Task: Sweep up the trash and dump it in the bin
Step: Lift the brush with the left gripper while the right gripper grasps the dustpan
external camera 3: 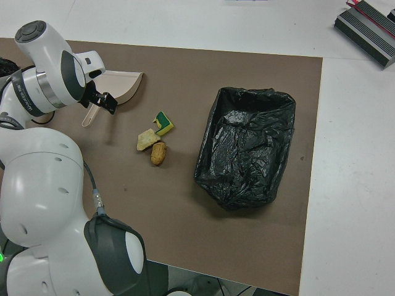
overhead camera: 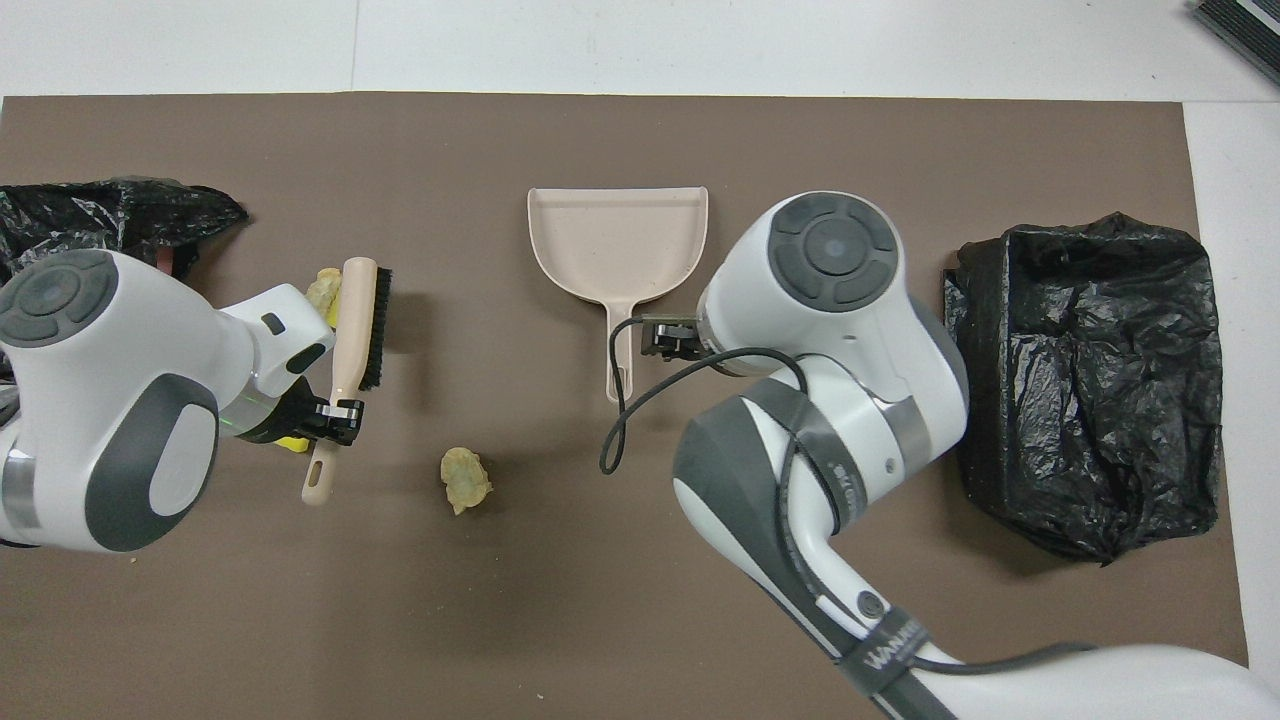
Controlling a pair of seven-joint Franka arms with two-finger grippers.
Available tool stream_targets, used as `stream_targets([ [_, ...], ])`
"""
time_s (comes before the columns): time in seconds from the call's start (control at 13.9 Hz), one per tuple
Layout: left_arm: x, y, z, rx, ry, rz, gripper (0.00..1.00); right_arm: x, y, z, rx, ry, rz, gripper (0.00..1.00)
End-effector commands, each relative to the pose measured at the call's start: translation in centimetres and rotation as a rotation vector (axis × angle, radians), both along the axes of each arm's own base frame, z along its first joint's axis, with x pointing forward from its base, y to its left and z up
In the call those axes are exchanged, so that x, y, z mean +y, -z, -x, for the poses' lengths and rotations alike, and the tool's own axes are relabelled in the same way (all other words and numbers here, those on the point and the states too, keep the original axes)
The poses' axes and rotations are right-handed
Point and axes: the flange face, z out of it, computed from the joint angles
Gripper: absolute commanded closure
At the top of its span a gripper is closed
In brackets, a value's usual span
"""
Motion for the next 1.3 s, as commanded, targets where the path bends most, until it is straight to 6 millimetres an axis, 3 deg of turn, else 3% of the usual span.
stream_targets([
  [0.0,2.7,-1.7,0.3,-0.006,0.023,0.006,1.0,4.2,2.7,-2.7,-0.045,-0.007,-0.002,0.0],
  [0.22,5.0,-2.4,-0.8,-0.038,0.01,-0.014,1.0,8.0,5.9,-3.1,-0.066,-0.068,0.022,0.0],
  [0.36,6.3,-2.4,-1.5,-0.073,0.015,-0.032,1.0,8.3,6.8,-3.9,-0.081,-0.044,-0.01,0.0],
  [0.43,8.1,-2.3,-2.1,-0.105,0.007,-0.026,1.0,8.3,7.1,-3.7,-0.074,-0.046,-0.007,0.0],
  [0.58,9.5,-0.1,-3.6,-0.117,0.029,-0.034,1.0,8.1,7.6,-3.7,-0.068,-0.048,0.004,0.0],
  [0.65,10.2,0.8,-4.3,-0.131,0.03,-0.054,1.0,8.3,9.1,-3.2,-0.063,-0.069,0.033,0.0],
  [0.86,11.9,2.2,-5.7,-0.126,0.02,-0.091,1.0,8.1,9.8,-2.7,-0.036,-0.091,0.092,0.01],
  [1.01,12.7,3.2,-6.2,-0.118,0.008,-0.095,1.0,8.3,9.3,-2.5,-0.037,-0.104,0.094,0.19],
  [1.08,12.5,3.4,-6.4,-0.121,0.015,-0.095,1.0,8.3,8.9,-2.4,-0.036,-0.105,0.091,0.38],
  [1.22,12.5,3.5,-6.2,-0.114,0.016,-0.096,1.0,8.6,8.7,-2.0,-0.022,-0.106,0.088,1.0],
])
